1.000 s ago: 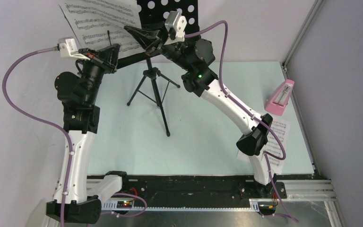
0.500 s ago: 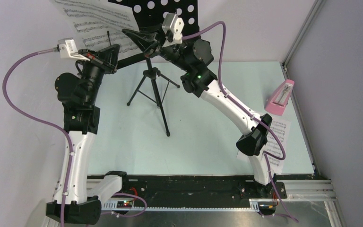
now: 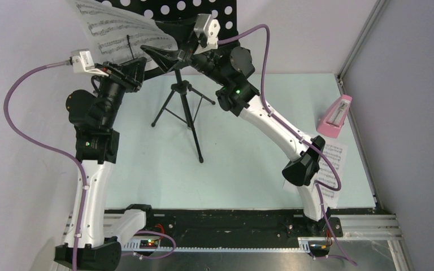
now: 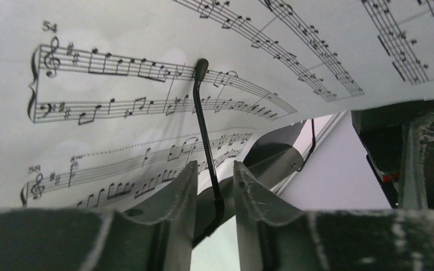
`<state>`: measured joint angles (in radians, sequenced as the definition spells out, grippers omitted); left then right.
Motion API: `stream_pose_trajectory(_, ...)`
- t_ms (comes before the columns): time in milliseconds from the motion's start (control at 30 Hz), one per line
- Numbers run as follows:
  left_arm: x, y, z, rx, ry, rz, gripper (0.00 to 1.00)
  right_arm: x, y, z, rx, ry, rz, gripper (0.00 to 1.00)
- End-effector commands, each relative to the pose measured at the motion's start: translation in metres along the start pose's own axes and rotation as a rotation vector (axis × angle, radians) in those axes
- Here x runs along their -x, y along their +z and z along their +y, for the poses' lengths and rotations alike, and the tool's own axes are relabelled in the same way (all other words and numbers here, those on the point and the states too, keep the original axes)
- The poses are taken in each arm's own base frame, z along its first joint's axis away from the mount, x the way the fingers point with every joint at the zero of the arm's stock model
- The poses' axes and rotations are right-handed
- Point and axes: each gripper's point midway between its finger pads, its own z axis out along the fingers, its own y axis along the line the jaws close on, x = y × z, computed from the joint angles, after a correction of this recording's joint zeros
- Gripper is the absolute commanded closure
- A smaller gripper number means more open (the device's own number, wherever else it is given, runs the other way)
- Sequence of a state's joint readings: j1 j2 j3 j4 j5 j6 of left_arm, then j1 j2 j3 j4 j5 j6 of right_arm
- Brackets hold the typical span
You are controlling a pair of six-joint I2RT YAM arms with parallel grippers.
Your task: Set up the instrument practice props
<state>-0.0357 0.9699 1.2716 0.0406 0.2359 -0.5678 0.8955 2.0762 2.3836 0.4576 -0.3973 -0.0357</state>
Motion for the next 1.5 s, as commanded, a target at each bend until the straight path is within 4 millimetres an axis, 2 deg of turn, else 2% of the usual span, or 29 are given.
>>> stream_pose_trajectory(0,0.005,-0.009,-0.006,-0.01,0.015,-0.008,0.53,0.022,0.002,-0.008,-0.041,0.001,-0.046,0.24)
stream_pose_trajectory(100,0.01,-0.014,-0.01,-0.016,0.023,-0.012,0.45,0.031,0.001,-0.015,-0.079,0.007,-0.05,0.2)
stream_pose_trajectory(200,0.014,-0.02,-0.015,-0.025,0.03,-0.025,0.41,0.042,-0.001,-0.023,-0.124,0.036,-0.054,0.19)
stream_pose_trajectory(367,0.006,-0.032,-0.013,-0.01,0.018,-0.005,0.34,0.063,-0.008,-0.039,-0.208,0.048,-0.085,0.18)
stream_pose_trajectory(433,0.002,-0.035,-0.012,-0.01,0.008,0.001,0.32,0.07,-0.012,-0.044,-0.233,0.055,-0.093,0.18)
stream_pose_trajectory(467,0.003,-0.039,-0.014,-0.013,0.001,-0.003,0.31,0.067,-0.015,-0.047,-0.244,0.064,-0.085,0.18)
stream_pose_trajectory(500,0.0,-0.04,-0.013,-0.009,-0.003,0.001,0.3,0.076,-0.017,-0.05,-0.265,0.065,-0.096,0.18)
stream_pose_trajectory(633,0.001,-0.049,-0.01,0.022,-0.006,-0.008,0.27,0.089,-0.028,-0.067,-0.346,0.125,-0.083,0.22)
stream_pose_trajectory(733,0.003,-0.056,-0.01,0.036,-0.003,-0.015,0.26,0.103,-0.041,-0.085,-0.424,0.194,-0.089,0.28)
stream_pose_trajectory(767,0.002,-0.057,-0.01,0.031,-0.002,-0.013,0.26,0.098,-0.044,-0.088,-0.442,0.221,-0.069,0.29)
stream_pose_trajectory(800,0.0,-0.059,-0.013,0.019,-0.002,-0.005,0.26,0.109,-0.05,-0.094,-0.464,0.221,-0.078,0.31)
stream_pose_trajectory(833,-0.001,-0.061,-0.015,0.007,0.0,0.001,0.26,0.101,-0.056,-0.1,-0.497,0.243,-0.053,0.31)
stream_pose_trajectory(867,-0.007,-0.062,-0.019,-0.023,0.004,0.023,0.26,0.112,-0.064,-0.103,-0.53,0.249,-0.053,0.32)
stream_pose_trajectory(900,-0.012,-0.064,-0.025,-0.062,0.016,0.048,0.26,0.105,-0.073,-0.11,-0.561,0.268,-0.03,0.33)
stream_pose_trajectory(933,-0.017,-0.065,-0.027,-0.081,0.022,0.067,0.26,0.118,-0.082,-0.111,-0.586,0.276,-0.025,0.33)
stream_pose_trajectory(967,-0.023,-0.068,-0.035,-0.137,0.043,0.095,0.25,0.109,-0.094,-0.118,-0.616,0.293,0.007,0.33)
stream_pose_trajectory(1000,-0.03,-0.07,-0.036,-0.16,0.05,0.117,0.25,0.118,-0.105,-0.117,-0.642,0.303,0.029,0.33)
stream_pose_trajectory(1033,-0.034,-0.073,-0.044,-0.21,0.068,0.136,0.25,0.107,-0.119,-0.125,-0.683,0.321,0.067,0.32)
stream_pose_trajectory(1100,-0.046,-0.079,-0.056,-0.304,0.096,0.179,0.24,0.121,-0.147,-0.126,-0.746,0.321,0.103,0.32)
stream_pose_trajectory(1133,-0.051,-0.082,-0.06,-0.334,0.101,0.196,0.24,0.109,-0.163,-0.129,-0.797,0.322,0.159,0.32)
stream_pose_trajectory(1167,-0.054,-0.085,-0.066,-0.378,0.119,0.209,0.24,0.109,-0.183,-0.133,-0.853,0.308,0.181,0.32)
stream_pose_trajectory(1200,-0.06,-0.088,-0.069,-0.406,0.121,0.226,0.24,0.101,-0.198,-0.134,-0.897,0.31,0.226,0.32)
stream_pose_trajectory(1267,-0.071,-0.093,-0.077,-0.466,0.134,0.257,0.23,0.093,-0.238,-0.138,-1.025,0.299,0.283,0.32)
stream_pose_trajectory(1300,-0.075,-0.096,-0.08,-0.497,0.146,0.267,0.22,0.089,-0.265,-0.141,-1.108,0.291,0.301,0.32)
stream_pose_trajectory(1333,-0.083,-0.098,-0.085,-0.525,0.14,0.287,0.22,0.063,-0.293,-0.138,-1.167,0.3,0.387,0.32)
stream_pose_trajectory(1367,-0.087,-0.098,-0.086,-0.535,0.145,0.294,0.22,0.071,-0.313,-0.141,-1.228,0.304,0.369,0.32)
stream_pose_trajectory(1400,-0.097,-0.1,-0.091,-0.561,0.139,0.314,0.21,0.043,-0.345,-0.135,-1.288,0.324,0.456,0.32)
stream_pose_trajectory(1433,-0.103,-0.097,-0.091,-0.558,0.133,0.326,0.21,0.051,-0.367,-0.137,-1.354,0.345,0.427,0.33)
stream_pose_trajectory(1467,-0.114,-0.098,-0.096,-0.583,0.123,0.349,0.21,0.025,-0.402,-0.13,-1.437,0.394,0.494,0.32)
